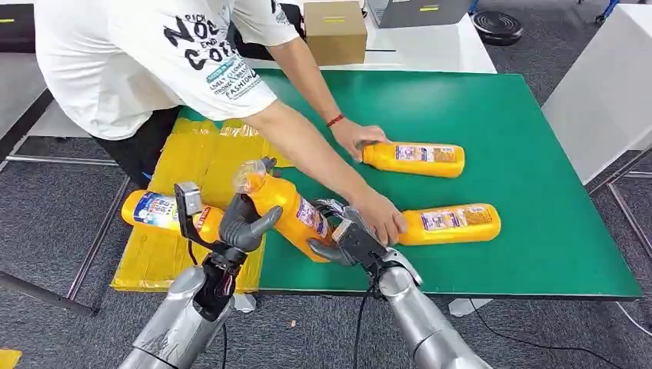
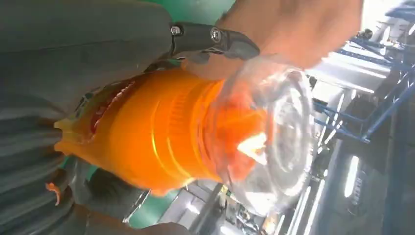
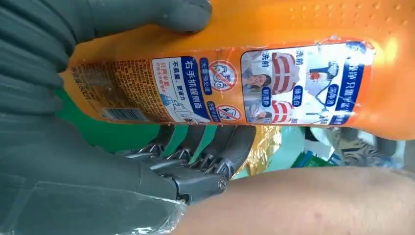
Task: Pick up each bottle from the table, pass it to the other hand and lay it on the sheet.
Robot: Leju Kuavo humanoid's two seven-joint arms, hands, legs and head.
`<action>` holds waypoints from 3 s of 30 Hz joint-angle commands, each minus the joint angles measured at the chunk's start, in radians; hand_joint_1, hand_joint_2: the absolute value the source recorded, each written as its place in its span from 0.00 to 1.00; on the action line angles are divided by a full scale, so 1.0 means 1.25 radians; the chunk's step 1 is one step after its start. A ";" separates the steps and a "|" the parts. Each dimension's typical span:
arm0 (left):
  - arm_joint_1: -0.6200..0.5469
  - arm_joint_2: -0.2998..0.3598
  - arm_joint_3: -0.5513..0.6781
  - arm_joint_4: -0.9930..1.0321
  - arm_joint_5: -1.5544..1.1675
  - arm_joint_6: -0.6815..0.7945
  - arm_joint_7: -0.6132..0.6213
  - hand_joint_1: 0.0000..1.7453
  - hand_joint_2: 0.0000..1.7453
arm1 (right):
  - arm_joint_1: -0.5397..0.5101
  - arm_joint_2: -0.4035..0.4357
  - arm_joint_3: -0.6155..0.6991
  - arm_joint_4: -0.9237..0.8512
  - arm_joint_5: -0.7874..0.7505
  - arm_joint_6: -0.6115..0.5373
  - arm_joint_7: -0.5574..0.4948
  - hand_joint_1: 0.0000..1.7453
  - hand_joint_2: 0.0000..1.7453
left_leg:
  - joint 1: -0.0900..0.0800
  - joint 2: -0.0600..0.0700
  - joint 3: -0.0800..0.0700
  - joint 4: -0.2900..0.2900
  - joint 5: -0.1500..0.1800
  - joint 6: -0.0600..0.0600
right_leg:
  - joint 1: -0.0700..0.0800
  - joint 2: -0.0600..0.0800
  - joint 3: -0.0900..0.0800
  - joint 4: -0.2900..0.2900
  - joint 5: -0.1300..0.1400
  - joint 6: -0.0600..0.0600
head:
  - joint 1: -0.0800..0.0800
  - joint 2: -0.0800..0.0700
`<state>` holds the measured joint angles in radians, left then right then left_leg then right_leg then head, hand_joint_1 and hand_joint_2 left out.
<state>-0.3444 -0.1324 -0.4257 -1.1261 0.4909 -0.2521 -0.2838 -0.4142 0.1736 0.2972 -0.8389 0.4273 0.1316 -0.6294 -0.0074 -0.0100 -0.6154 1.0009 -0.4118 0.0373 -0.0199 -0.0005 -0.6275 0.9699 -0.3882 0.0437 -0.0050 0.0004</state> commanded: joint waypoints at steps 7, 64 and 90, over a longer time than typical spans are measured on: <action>-0.063 -0.006 -0.023 0.082 -0.024 0.033 -0.003 0.00 1.00 | -0.043 0.009 0.044 0.074 0.014 0.013 0.010 1.00 1.00 | 0.001 0.000 0.002 0.000 -0.001 -0.001 | 0.001 0.000 0.003 0.000 -0.001 -0.001 | 0.000 0.000; -0.045 0.054 0.027 0.112 -0.330 0.109 -0.031 1.00 1.00 | -0.040 -0.007 0.019 0.130 0.027 0.009 0.067 1.00 1.00 | 0.001 0.002 0.012 -0.002 0.000 -0.002 | 0.001 0.002 0.011 -0.001 0.000 -0.002 | 0.000 0.000; -0.006 0.028 0.087 -0.028 -0.155 0.032 -0.019 1.00 1.00 | -0.036 0.010 -0.064 0.090 -0.105 -0.075 0.041 0.00 0.00 | 0.001 0.000 0.007 0.000 0.000 -0.002 | 0.001 0.000 0.007 0.000 0.000 -0.001 | 0.000 0.000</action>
<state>-0.3368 -0.0984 -0.3300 -1.1441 0.2900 -0.2060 -0.3079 -0.4244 0.1946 0.2418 -0.7748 0.2998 0.0420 -0.5745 -0.0072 -0.0102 -0.6078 1.0003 -0.4108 0.0358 -0.0198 -0.0004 -0.6200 0.9698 -0.3880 0.0431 -0.0050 0.0004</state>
